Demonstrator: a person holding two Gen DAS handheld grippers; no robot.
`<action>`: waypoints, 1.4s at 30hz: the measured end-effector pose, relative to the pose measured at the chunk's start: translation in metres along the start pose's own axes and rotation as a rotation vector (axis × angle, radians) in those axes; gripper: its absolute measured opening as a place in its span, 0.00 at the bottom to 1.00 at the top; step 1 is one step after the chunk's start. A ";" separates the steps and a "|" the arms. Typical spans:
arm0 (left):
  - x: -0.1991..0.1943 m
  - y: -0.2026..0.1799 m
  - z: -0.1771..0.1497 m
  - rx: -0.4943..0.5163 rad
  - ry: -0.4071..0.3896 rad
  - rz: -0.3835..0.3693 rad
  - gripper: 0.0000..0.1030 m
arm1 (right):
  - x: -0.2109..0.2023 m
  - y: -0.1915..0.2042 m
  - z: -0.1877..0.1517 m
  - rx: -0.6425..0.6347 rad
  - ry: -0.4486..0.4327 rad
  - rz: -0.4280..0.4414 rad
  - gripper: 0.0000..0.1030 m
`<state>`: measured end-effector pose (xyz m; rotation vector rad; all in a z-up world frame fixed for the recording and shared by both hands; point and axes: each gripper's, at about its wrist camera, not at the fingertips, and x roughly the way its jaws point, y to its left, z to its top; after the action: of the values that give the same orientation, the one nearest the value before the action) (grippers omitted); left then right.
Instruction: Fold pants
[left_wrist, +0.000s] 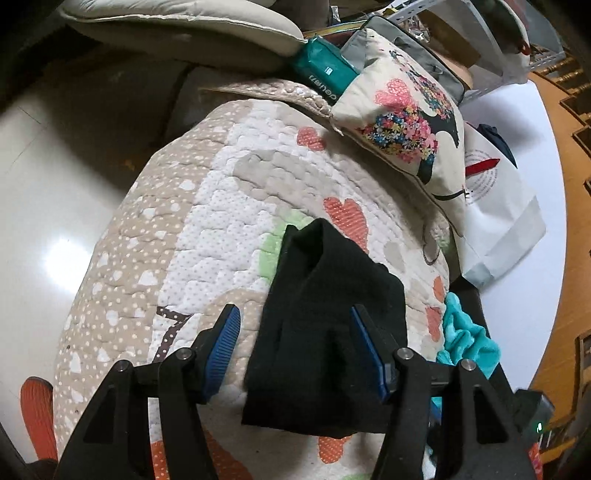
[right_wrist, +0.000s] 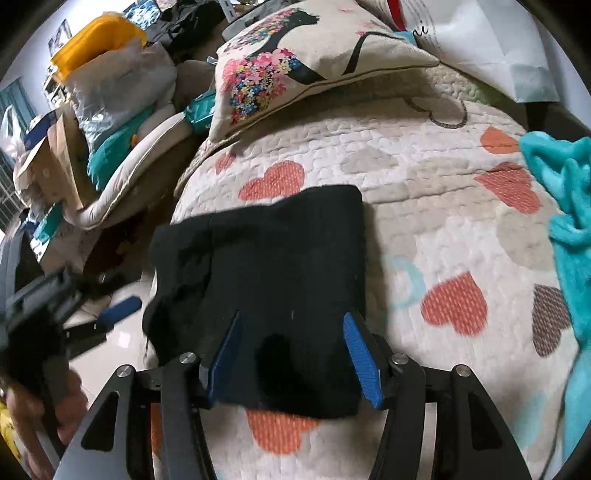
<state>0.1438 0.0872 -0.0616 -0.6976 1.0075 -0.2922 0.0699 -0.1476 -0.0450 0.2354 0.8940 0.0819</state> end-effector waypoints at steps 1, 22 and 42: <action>0.001 -0.002 -0.001 0.016 -0.001 0.012 0.58 | -0.001 0.003 -0.003 -0.016 -0.002 -0.002 0.60; -0.043 -0.058 -0.052 0.426 -0.141 0.267 0.70 | -0.012 0.003 -0.009 -0.015 -0.112 -0.035 0.66; -0.037 -0.071 -0.075 0.516 -0.147 0.309 0.73 | -0.030 0.019 -0.046 -0.107 -0.107 -0.095 0.74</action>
<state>0.0670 0.0234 -0.0161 -0.0902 0.8363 -0.2130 0.0156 -0.1259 -0.0454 0.0966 0.7901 0.0285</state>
